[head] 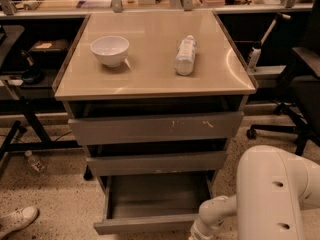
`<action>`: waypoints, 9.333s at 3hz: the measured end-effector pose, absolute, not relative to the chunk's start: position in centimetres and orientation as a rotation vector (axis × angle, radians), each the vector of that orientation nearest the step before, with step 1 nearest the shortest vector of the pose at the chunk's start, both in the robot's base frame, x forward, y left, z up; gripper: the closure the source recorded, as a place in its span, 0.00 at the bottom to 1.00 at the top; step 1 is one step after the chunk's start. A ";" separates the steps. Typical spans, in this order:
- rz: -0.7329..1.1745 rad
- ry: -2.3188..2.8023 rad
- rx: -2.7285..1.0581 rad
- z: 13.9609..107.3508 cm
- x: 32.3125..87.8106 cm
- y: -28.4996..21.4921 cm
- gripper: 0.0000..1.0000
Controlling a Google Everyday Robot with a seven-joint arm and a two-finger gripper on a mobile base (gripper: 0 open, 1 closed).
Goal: Close bottom drawer
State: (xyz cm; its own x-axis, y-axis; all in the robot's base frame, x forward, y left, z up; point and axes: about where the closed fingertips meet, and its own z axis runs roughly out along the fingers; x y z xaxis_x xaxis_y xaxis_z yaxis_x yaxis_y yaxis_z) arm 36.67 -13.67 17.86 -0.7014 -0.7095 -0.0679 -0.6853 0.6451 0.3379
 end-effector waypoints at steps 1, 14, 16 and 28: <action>-0.547 -2.782 1.275 18.5 39.1 -12.2 1.00; -0.557 -2.778 1.416 18.2 43.4 -9.7 1.00; -0.491 -2.819 1.493 18.4 47.1 -9.6 1.00; -0.408 -2.839 1.539 18.0 51.3 -10.4 0.66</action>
Offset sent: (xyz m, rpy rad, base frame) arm 0.0687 0.0364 0.0124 0.0683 -0.0992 0.1163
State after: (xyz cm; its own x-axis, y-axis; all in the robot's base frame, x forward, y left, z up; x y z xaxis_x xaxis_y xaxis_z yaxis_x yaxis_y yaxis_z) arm 51.34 -10.44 18.03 -0.5477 -0.8080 -0.2170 -0.8364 0.5228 0.1644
